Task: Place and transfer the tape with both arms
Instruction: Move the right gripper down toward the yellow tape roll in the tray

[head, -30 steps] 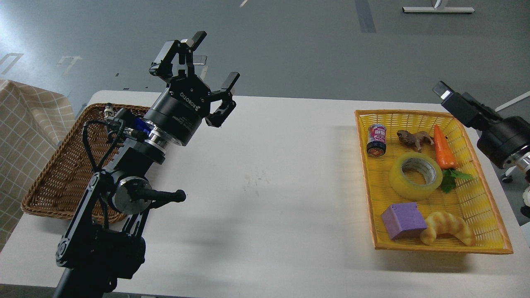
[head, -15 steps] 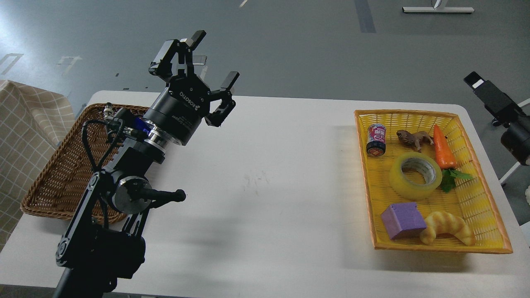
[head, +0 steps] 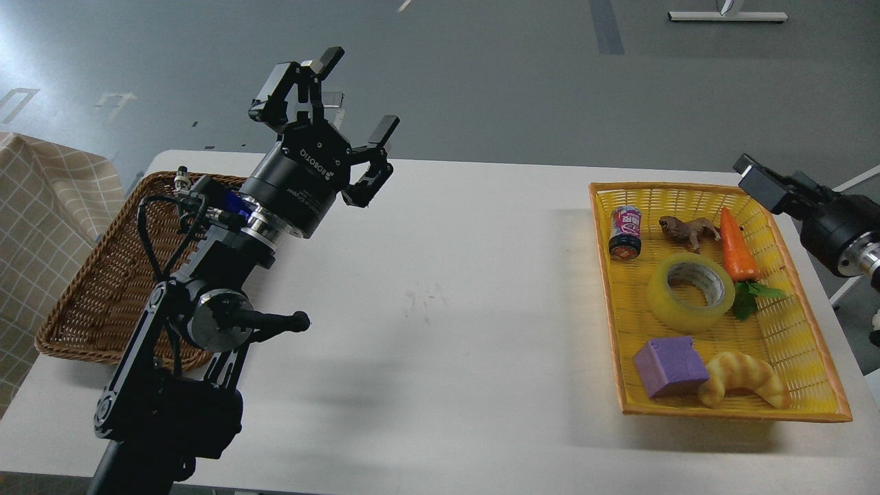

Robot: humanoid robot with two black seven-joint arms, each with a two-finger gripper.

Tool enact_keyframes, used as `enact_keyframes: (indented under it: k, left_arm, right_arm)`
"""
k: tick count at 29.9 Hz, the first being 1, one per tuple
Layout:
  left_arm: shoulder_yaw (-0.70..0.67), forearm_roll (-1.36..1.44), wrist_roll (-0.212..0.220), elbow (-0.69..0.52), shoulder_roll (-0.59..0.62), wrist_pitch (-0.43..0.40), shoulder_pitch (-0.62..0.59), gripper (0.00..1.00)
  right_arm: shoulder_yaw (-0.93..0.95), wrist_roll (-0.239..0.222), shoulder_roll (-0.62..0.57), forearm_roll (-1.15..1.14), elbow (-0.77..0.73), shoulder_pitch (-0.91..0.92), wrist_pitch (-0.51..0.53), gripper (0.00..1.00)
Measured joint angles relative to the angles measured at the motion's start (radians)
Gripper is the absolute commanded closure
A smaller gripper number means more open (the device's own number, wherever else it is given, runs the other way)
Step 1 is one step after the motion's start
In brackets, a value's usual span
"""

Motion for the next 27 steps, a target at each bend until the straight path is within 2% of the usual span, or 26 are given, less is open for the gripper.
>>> enact_keyframes:
  k: [14, 22, 27]
  left_arm:
    - [-0.001, 0.003, -0.001, -0.01, 0.0, 0.01, 0.015, 0.02]
    - [-0.001, 0.003, -0.004, -0.01, 0.0, 0.007, 0.015, 0.02]
    - [0.0, 0.002, -0.004, -0.01, 0.0, 0.007, 0.015, 0.02]
  right_arm:
    - [-0.109, -0.011, -0.008, -0.049, -0.014, 0.01, 0.081, 0.0]
    - [-0.128, -0.022, -0.01, -0.205, -0.057, 0.013, 0.092, 0.01]
    - [-0.13, -0.023, -0.001, -0.222, -0.087, -0.002, 0.088, 0.02]
